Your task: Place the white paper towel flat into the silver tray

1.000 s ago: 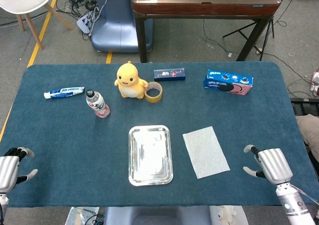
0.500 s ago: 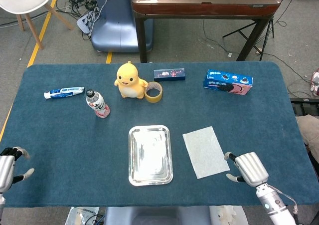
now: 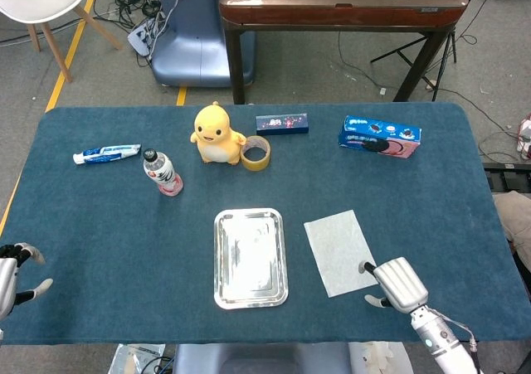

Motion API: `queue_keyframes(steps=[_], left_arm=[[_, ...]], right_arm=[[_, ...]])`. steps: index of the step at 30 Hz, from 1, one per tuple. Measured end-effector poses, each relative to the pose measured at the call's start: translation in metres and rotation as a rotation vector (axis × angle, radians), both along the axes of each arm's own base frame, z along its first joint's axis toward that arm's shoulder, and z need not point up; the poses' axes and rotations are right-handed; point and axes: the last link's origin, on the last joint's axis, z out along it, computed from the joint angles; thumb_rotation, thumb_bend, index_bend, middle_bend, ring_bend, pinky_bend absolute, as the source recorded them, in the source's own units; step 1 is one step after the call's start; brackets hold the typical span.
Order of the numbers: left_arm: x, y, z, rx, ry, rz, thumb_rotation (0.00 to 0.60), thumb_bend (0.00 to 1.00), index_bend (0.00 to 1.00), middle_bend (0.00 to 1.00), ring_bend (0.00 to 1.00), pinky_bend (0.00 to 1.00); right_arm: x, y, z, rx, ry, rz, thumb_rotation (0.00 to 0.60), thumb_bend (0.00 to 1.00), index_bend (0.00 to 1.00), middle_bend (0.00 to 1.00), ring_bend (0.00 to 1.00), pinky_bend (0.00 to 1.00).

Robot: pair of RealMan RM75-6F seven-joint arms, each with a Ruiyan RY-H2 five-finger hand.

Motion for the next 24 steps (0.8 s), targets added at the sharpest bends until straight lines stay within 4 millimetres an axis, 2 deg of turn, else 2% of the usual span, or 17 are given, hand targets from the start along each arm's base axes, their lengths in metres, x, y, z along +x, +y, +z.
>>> queue_keyframes(steps=[24], left_arm=[[0.001,-0.002,0.003,0.005,-0.011,-0.002,0.600,0.07,0.55,0.47,0.38,0.68]], right_arm=[[0.005,-0.002,-0.032,0.026,0.019,0.040,0.600,0.00,0.44,1.00,1.00,1.00]])
